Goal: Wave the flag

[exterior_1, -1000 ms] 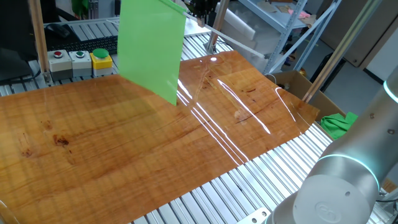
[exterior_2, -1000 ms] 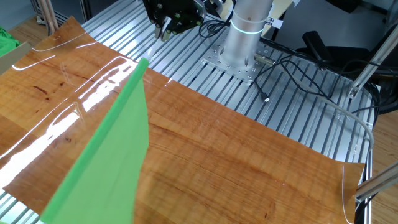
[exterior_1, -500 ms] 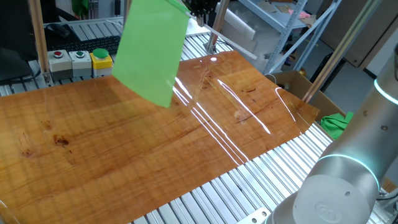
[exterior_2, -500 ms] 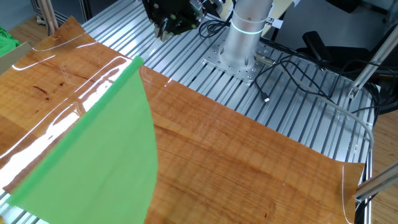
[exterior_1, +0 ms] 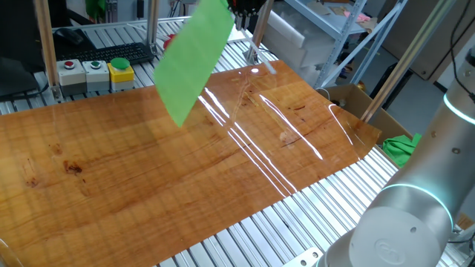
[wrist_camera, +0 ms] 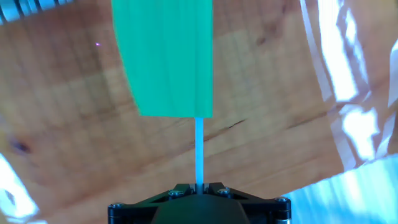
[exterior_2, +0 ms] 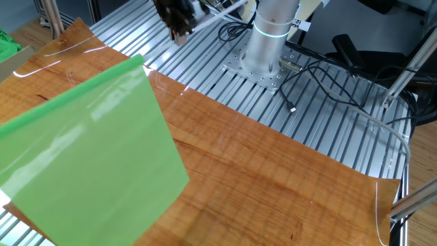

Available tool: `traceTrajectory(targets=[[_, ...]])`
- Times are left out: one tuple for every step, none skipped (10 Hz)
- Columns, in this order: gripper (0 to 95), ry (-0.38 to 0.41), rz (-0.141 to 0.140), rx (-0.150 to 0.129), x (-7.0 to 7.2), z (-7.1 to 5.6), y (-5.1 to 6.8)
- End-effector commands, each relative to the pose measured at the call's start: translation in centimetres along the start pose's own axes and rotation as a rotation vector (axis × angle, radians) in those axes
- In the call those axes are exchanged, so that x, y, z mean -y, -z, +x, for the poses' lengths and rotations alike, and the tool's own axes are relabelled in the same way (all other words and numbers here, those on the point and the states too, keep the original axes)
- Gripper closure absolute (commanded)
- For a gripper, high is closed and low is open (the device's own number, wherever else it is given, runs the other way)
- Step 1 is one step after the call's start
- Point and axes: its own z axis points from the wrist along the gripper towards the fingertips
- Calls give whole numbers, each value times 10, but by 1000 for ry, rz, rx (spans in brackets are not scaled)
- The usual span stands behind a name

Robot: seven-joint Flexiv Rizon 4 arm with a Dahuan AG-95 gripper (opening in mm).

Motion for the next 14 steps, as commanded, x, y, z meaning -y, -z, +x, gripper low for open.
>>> traceTrajectory(targets=[[950, -91, -135, 12, -1, 0, -4], [950, 73, -74, 59, -2, 0, -4], [950, 197, -10, 94, -2, 0, -4], [950, 300, 47, 113, -2, -1, -4], [950, 400, 145, 146, -2, -1, -4], [950, 483, 230, 177, -2, -1, -4], [950, 506, 246, 186, -2, -1, -4], [950, 541, 288, 191, -2, -1, -4], [950, 589, 356, 209, -3, -1, -4], [950, 609, 380, 221, -3, -1, -4], [950, 609, 391, 224, -3, -2, -4], [950, 609, 391, 225, -3, -2, -4], [950, 609, 392, 226, -3, -2, -4], [950, 609, 392, 225, -3, -2, -4]])
